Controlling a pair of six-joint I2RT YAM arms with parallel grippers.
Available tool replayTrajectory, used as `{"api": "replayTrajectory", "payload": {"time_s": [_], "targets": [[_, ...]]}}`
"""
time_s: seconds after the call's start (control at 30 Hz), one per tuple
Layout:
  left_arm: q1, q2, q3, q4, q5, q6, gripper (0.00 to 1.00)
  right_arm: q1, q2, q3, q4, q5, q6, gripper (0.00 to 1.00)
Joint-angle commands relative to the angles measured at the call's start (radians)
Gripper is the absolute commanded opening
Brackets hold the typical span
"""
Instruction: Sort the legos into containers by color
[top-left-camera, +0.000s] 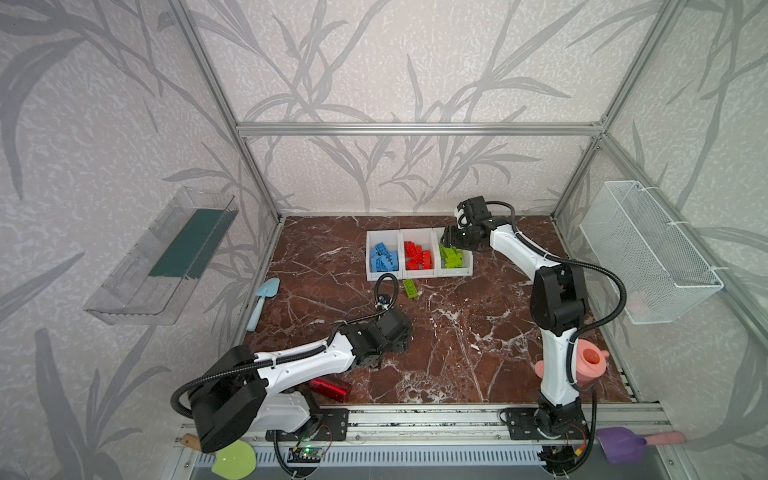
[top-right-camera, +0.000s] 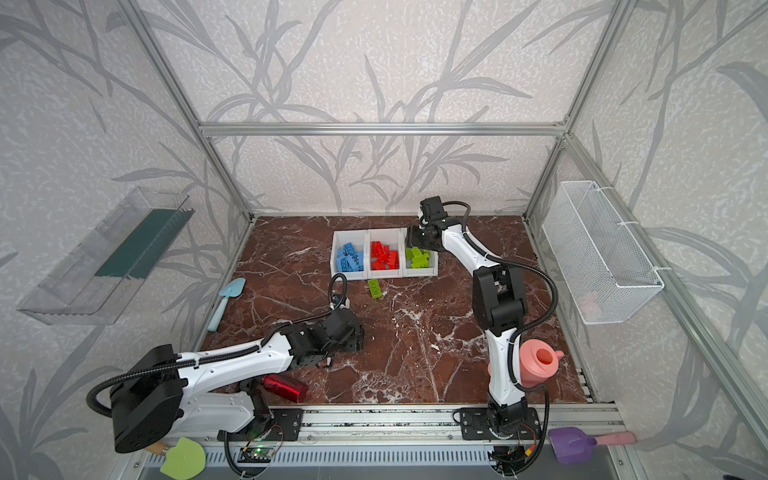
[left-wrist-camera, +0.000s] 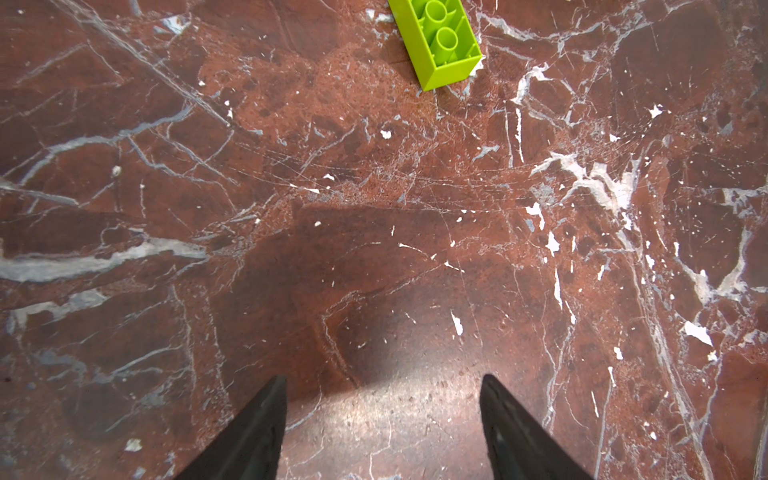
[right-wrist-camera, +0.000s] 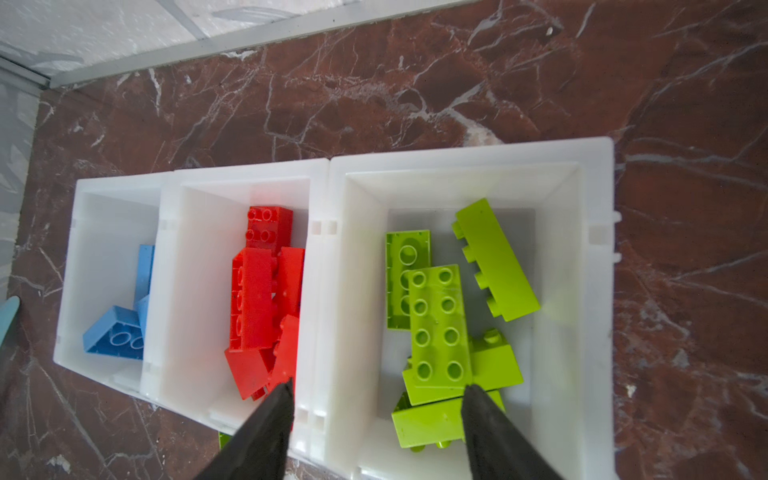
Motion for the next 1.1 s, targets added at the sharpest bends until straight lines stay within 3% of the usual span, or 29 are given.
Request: {"api": "replayTrajectory", "payload": {"time_s": [0.0,0.2,0.43,0.73,1.07], "targets": [[0.008,-0.005,0.036,-0.022,-0.033,0.0,0.74,-0.003,-0.042,0.019,-0.018,-0.003,-0.014,0.72],[0.03,0.011,0.102,-0.034,-0.043,0.028,0.79,-0.002,-0.204,-0.105,0.042,-0.005,-0.007,0.76],[0.069,0.09,0.191,0.01,-0.042,0.064,0.89,0.0,-0.505,-0.398,0.111,0.061,-0.008,0.77],[0.126,0.353,0.4,0.012,-0.015,0.097,0.89,0.013,-0.916,-0.913,0.284,0.114,0.08,0.78],[0.179,0.634,0.61,-0.03,-0.063,0.094,0.86,0.018,-1.253,-1.284,0.343,0.197,0.132,0.78]]}}
